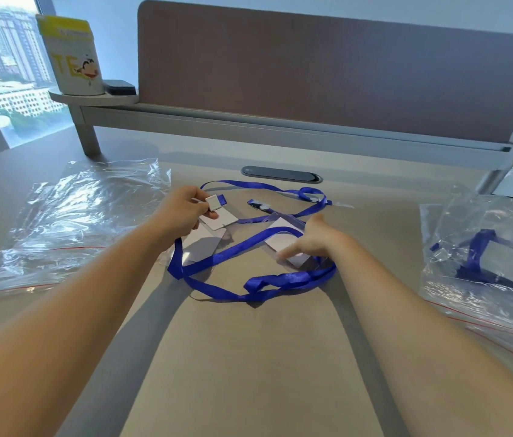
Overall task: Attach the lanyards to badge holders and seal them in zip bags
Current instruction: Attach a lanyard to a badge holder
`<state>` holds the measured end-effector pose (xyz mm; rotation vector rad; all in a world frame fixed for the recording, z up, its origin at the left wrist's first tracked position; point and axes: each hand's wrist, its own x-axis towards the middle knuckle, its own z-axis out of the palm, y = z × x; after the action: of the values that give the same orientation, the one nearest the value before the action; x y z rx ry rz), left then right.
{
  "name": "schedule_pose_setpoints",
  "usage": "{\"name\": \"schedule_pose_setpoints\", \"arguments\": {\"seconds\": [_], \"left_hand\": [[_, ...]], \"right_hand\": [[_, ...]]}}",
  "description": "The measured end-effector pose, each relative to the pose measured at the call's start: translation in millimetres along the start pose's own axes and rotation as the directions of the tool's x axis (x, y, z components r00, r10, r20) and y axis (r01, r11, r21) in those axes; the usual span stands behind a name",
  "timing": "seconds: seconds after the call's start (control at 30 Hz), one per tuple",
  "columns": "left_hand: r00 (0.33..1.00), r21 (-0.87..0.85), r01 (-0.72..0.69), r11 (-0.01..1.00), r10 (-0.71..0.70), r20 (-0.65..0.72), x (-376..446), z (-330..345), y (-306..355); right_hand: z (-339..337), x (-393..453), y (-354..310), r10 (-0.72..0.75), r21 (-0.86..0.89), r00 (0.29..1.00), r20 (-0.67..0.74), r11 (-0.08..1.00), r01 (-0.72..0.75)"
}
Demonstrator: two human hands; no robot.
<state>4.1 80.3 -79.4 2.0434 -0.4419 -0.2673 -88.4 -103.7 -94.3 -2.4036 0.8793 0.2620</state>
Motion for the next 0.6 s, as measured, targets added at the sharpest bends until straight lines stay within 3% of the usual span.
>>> {"name": "schedule_pose_setpoints", "arguments": {"seconds": [0.07,0.17,0.27,0.33,0.43,0.5,0.6], "left_hand": [[1.000,0.004,-0.007,1.000,0.007,-0.007,-3,2,3],[1.000,0.000,-0.018,1.000,0.018,-0.016,-7,5,10],[0.999,0.004,-0.033,0.999,0.033,-0.036,-9,8,17],[0.998,0.023,-0.044,0.999,0.045,-0.044,-10,9,22],[0.995,0.037,-0.060,0.998,0.062,-0.076,-13,9,29],[0.990,0.056,-0.062,0.997,0.069,-0.125,-15,7,34],[0.986,0.069,-0.064,0.996,0.073,-0.147,-17,3,42]], "right_hand": [[-2,-5,4,-0.016,0.170,1.000,-0.027,0.985,0.021],[-7,-4,7,0.015,0.246,0.958,-0.286,0.968,0.058],[-15,-8,10,0.013,0.241,0.825,-0.564,0.959,0.149],[-19,-15,11,-0.045,0.217,0.688,-0.724,0.932,0.290],[-27,-25,9,-0.120,0.177,0.557,-0.822,0.875,0.450],[-34,-30,7,-0.191,0.171,0.568,-0.801,0.836,0.521],[-40,-36,4,-0.296,0.136,0.670,-0.681,0.847,0.513]]}}
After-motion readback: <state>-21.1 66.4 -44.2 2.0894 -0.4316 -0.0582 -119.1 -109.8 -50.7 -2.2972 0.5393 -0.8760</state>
